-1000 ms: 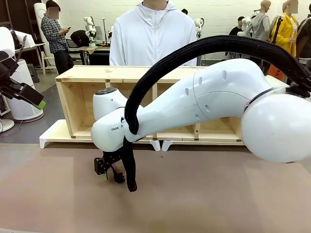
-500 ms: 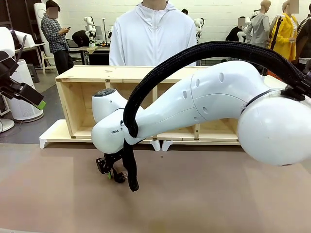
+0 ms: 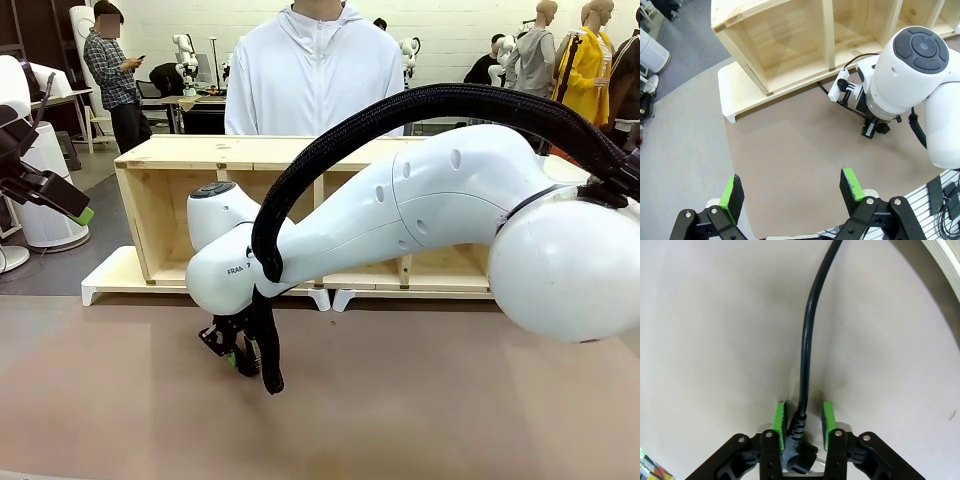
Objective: Perform cable management.
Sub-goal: When the cord part of the Power Cable appears at the lower middle area of the table and stops, grasp the cord part of the Power Cable, then pull the grasped Power Cable to the location of the Power Strip.
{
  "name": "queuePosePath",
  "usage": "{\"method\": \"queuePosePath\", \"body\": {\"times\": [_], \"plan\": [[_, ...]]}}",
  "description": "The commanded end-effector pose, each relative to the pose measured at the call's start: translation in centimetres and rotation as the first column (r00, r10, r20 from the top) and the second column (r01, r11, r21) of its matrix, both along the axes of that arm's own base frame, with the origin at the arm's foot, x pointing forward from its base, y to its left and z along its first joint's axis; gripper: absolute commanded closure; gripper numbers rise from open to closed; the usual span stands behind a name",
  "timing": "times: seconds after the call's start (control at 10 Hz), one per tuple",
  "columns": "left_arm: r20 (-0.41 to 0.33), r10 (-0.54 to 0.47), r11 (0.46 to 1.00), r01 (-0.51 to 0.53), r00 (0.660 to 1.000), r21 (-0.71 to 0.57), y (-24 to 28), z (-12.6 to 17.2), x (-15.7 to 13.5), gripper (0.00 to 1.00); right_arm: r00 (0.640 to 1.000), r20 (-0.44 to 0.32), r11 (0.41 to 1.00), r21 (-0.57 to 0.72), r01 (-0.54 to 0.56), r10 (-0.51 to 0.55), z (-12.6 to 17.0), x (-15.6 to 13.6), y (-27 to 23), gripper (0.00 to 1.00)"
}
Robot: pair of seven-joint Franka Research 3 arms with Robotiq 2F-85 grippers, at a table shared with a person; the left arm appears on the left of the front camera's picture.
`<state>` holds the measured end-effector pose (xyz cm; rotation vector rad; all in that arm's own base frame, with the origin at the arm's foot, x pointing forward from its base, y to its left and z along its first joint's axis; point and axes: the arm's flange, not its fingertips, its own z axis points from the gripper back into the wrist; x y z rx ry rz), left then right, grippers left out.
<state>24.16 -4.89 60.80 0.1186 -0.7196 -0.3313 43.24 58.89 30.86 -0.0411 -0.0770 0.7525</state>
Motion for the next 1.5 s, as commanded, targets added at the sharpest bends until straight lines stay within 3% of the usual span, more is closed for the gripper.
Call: {"method": "queuePosePath", "body": {"times": [0.0,0.1,0.2,0.5,0.6,0.7,1.4], "plan": [[0.009,0.003,1.000,-0.003,1.000,0.004,-0.09,0.04,0.20,0.00,1.000,-0.001,1.000,-0.017,0.026,-0.026,0.02,0.20,0.34,0.99],[0.009,0.003,1.000,-0.003,1.000,0.004,-0.09,0.04,0.20,0.00,1.000,-0.003,0.999,-0.019,0.026,-0.026,0.00,0.16,0.30,0.89],[0.009,0.003,1.000,-0.003,1.000,0.004,-0.09,0.04,0.20,0.00,1.000,-0.008,0.999,-0.022,0.026,-0.026,-0.03,0.09,0.27,1.00],[0.009,0.003,1.000,-0.003,1.000,0.004,-0.09,0.04,0.20,0.00,1.000,-0.012,1.000,-0.014,0.024,-0.024,-0.07,0.12,0.32,1.00],[0.009,0.003,1.000,-0.003,1.000,0.004,-0.09,0.04,0.20,0.00,0.999,-0.043,1.000,-0.010,0.013,-0.014,-0.15,0.16,0.30,0.88],[0.009,0.003,1.000,-0.003,1.000,0.004,-0.09,0.04,0.20,0.00,1.000,-0.004,1.000,-0.010,0.004,-0.005,0.01,0.11,-0.16,0.88],[0.009,0.003,1.000,-0.003,1.000,0.004,-0.09,0.04,0.20,0.00,1.000,-0.004,1.000,-0.010,0.004,-0.005,0.01,0.11,-0.16,0.88]]}}
